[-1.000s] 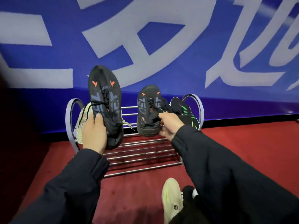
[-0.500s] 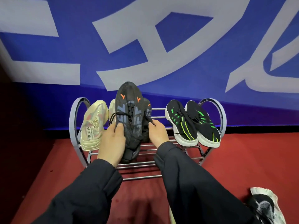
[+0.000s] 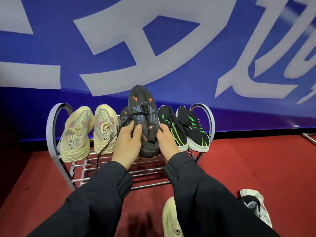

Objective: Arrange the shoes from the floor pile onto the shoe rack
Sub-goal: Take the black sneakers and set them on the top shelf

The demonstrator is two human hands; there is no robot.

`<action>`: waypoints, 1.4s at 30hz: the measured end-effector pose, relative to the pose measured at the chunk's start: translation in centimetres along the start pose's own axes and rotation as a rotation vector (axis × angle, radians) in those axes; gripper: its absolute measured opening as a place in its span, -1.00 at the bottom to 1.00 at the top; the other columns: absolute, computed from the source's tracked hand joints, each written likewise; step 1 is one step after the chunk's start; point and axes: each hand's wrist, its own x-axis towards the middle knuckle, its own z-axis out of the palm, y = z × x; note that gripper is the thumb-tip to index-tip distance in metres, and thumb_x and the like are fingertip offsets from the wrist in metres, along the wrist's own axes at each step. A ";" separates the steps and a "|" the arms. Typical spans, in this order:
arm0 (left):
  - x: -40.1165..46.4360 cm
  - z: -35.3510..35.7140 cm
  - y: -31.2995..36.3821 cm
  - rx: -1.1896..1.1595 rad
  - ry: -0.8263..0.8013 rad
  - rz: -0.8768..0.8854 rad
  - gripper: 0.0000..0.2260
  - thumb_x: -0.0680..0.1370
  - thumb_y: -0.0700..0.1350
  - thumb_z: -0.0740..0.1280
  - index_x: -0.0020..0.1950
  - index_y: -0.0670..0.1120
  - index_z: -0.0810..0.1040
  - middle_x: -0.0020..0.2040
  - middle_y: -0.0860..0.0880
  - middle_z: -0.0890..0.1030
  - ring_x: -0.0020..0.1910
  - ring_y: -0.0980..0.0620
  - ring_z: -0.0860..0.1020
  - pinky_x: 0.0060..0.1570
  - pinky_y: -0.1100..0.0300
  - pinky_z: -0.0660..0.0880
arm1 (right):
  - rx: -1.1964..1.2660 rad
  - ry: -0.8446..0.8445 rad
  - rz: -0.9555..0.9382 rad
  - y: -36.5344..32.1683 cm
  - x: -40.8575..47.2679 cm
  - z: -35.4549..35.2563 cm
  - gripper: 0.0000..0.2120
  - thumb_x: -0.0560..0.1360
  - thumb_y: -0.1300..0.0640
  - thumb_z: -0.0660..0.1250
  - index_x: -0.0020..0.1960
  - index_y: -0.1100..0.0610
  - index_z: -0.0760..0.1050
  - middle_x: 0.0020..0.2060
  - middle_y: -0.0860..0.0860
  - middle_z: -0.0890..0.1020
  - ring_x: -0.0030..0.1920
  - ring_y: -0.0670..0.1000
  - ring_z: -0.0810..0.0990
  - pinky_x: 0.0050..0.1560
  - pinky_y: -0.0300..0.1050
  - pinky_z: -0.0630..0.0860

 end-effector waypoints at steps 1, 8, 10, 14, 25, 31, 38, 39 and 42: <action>-0.1 0.0 0.0 0.108 0.004 0.030 -0.70 0.67 0.05 0.15 0.36 0.10 0.52 0.31 -0.03 0.53 0.38 -0.01 0.44 0.41 -0.02 0.35 | -0.011 0.089 0.019 0.1 0.4 -0.4 -0.67 0.63 0.04 0.22 0.35 0.12 0.45 0.14 0.11 0.66 0.09 0.08 0.64 -0.06 -0.03 0.61; -0.4 -0.2 -2.4 0.457 -0.100 0.125 -0.57 0.60 -0.26 0.24 0.49 -0.19 0.41 0.46 -0.16 0.42 0.49 -0.14 0.35 0.50 0.02 0.23 | -0.213 0.125 0.136 0.3 2.2 -0.7 -0.54 0.72 0.02 0.03 0.54 0.19 0.33 0.44 0.12 0.49 0.39 0.12 0.48 0.28 -0.12 0.42; -0.5 -0.3 -3.1 0.531 -0.133 0.109 -0.54 0.60 -0.22 0.26 0.51 -0.16 0.38 0.52 -0.18 0.35 0.51 -0.17 0.31 0.50 -0.04 0.24 | -0.174 0.196 0.167 1.0 2.5 -0.2 -0.62 0.72 0.07 0.06 0.45 0.22 0.37 0.32 0.18 0.54 0.34 0.16 0.50 0.27 -0.11 0.37; -0.6 -0.3 -3.5 0.690 -0.184 0.086 -0.53 0.60 -0.11 0.29 0.52 -0.08 0.37 0.57 -0.16 0.27 0.53 -0.18 0.27 0.46 -0.08 0.28 | -0.067 0.319 0.192 1.7 2.2 0.1 -0.80 0.67 -0.01 0.19 0.16 0.12 0.31 -0.15 0.04 0.51 -0.06 0.11 0.48 0.01 -0.09 0.33; -0.8 -0.4 -3.2 0.620 -0.189 0.067 -0.53 0.61 -0.16 0.25 0.53 -0.15 0.34 0.58 -0.20 0.22 0.58 -0.17 0.17 0.53 -0.01 0.15 | -0.058 0.283 0.158 2.0 1.7 1.0 -0.38 0.40 0.07 0.13 0.46 0.15 0.44 0.34 0.12 0.58 0.20 0.13 0.57 0.31 0.02 0.46; -1.8 -0.4 -2.4 0.598 -0.268 0.057 -0.50 0.62 -0.22 0.20 0.57 -0.18 0.25 0.64 -0.20 0.08 0.63 -0.17 0.01 0.58 0.00 0.03 | -0.101 0.261 0.096 0.0 -1.1 1.6 -0.60 0.59 0.27 0.13 0.41 0.19 0.46 0.17 0.02 0.58 0.25 0.07 0.54 0.26 -0.18 0.39; -1.4 -0.6 -2.5 0.594 -0.270 0.044 -0.49 0.58 -0.31 0.16 0.56 -0.21 0.26 0.61 -0.27 0.10 0.61 -0.23 0.06 0.57 -0.05 0.05 | -0.524 0.368 -0.182 -0.4 -2.3 2.5 -0.64 0.51 0.16 0.25 0.28 0.13 0.58 0.22 0.08 0.63 0.31 0.12 0.51 0.37 0.03 0.41; -1.5 -0.6 -2.5 0.594 -0.268 0.045 -0.48 0.58 -0.31 0.16 0.56 -0.21 0.26 0.61 -0.27 0.11 0.61 -0.23 0.07 0.57 -0.05 0.06 | -0.593 0.319 -0.205 -0.3 -2.4 2.3 -0.63 0.51 0.15 0.25 0.28 0.14 0.59 0.21 0.09 0.64 0.32 0.14 0.50 0.36 0.03 0.41; -1.5 -0.5 -2.5 0.593 -0.274 0.042 -0.48 0.57 -0.31 0.16 0.56 -0.19 0.26 0.61 -0.27 0.11 0.61 -0.24 0.08 0.56 -0.09 0.09 | -0.759 0.084 -0.162 0.2 -2.8 1.4 -0.59 0.56 0.20 0.21 0.39 0.15 0.51 0.31 0.15 0.60 0.53 0.21 0.28 0.48 0.08 0.30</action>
